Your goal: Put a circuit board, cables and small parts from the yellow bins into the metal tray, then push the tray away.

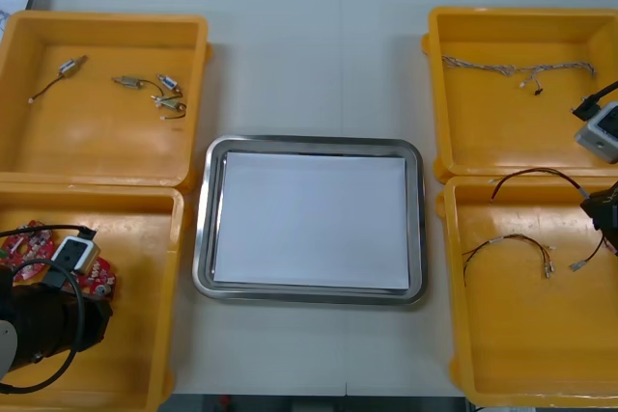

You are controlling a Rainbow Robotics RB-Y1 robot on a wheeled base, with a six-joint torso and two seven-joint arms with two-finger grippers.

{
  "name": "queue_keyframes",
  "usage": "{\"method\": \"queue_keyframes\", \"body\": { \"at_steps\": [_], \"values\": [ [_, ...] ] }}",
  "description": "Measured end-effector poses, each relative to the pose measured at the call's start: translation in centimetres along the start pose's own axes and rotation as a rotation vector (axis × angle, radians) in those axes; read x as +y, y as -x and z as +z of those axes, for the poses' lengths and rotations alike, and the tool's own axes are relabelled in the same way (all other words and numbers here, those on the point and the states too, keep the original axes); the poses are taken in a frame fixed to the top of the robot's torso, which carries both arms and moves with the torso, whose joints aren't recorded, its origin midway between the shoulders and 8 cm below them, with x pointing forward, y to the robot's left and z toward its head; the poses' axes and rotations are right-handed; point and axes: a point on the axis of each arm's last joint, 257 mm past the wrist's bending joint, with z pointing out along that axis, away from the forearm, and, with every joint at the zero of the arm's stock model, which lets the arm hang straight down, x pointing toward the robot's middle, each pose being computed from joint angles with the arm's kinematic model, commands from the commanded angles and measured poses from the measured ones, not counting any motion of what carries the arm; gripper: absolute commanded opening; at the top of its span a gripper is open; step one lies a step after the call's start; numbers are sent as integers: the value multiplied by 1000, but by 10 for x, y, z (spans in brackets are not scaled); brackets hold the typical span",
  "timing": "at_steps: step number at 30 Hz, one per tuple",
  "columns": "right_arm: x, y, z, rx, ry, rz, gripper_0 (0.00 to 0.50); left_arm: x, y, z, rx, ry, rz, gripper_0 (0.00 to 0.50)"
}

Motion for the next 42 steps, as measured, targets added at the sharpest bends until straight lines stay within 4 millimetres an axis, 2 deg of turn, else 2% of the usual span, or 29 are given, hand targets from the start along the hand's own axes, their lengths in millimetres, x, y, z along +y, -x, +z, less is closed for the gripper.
{"method": "queue_keyframes", "body": {
  "at_steps": [4,5,14,20,27,33,39,42],
  "values": [
    [3,8,0,-11,5,-20,0,1,-1,1,2,5,0,22],
    [4,11,0,-14,7,-27,0,2,-1,1,2,6,0,0],
    [20,30,6,-25,40,20,0,3,1,1,-1,9,2,0],
    [25,35,7,-28,48,19,0,4,10,-4,-2,13,12,0],
    [19,34,7,-24,24,29,0,18,20,-37,25,43,16,0],
    [19,35,7,-25,24,29,0,19,25,-66,46,2,11,0],
    [18,35,7,-25,23,29,0,10,35,-96,63,-38,46,0],
    [18,35,7,-25,23,29,0,2,40,-110,70,-45,-19,0]
  ]
}}
